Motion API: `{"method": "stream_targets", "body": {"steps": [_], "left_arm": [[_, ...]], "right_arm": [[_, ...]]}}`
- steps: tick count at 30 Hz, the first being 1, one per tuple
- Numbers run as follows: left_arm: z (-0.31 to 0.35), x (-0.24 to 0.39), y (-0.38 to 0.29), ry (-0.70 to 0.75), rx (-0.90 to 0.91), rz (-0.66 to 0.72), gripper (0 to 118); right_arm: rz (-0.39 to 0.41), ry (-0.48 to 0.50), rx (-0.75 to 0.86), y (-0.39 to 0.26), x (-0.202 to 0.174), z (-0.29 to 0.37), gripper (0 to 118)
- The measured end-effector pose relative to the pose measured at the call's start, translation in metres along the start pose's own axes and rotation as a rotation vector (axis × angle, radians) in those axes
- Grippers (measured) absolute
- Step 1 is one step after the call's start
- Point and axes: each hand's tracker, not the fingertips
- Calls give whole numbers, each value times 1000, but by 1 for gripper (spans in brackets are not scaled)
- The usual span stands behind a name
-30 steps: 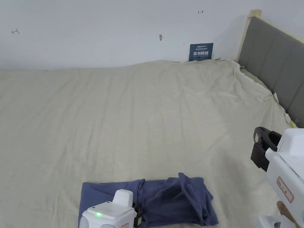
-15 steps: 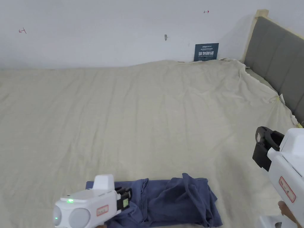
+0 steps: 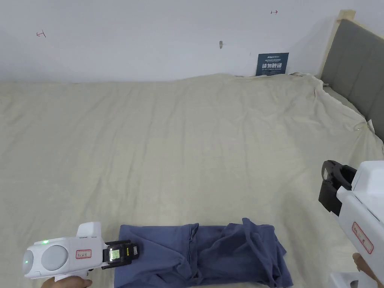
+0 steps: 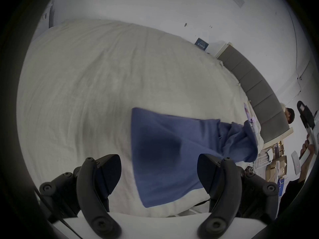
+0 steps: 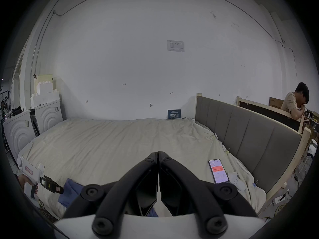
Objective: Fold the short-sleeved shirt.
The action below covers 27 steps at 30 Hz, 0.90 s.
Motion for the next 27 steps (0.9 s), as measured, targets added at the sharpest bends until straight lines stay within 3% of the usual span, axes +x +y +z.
{"method": "stream_targets", "body": {"steps": [4,8,12,13,16,18,21,27], "left_arm": [[-14,-12,-1,-16,-38,43,95],[-31,-16,2,-35,-49,93,77],[-33,-9,6,-35,-47,60,75],[-33,-7,6,-27,-51,39,70],[-35,-4,3,-17,-38,8,33],[-38,1,-1,-22,-44,-19,18],[-39,5,-3,11,-29,-50,9],[-11,12,1,8,24,-26,4]], "right_arm": [[8,-3,-6,-1,-2,0,0],[13,-13,-15,-2,-2,-1,0],[13,-24,-25,-4,2,-1,0],[14,-27,-27,-4,3,-1,0],[13,-33,-32,-5,5,-2,0],[9,-32,-35,-5,6,-2,0],[14,-31,-34,-4,5,-3,0],[10,-16,-30,0,0,-5,0]]}}
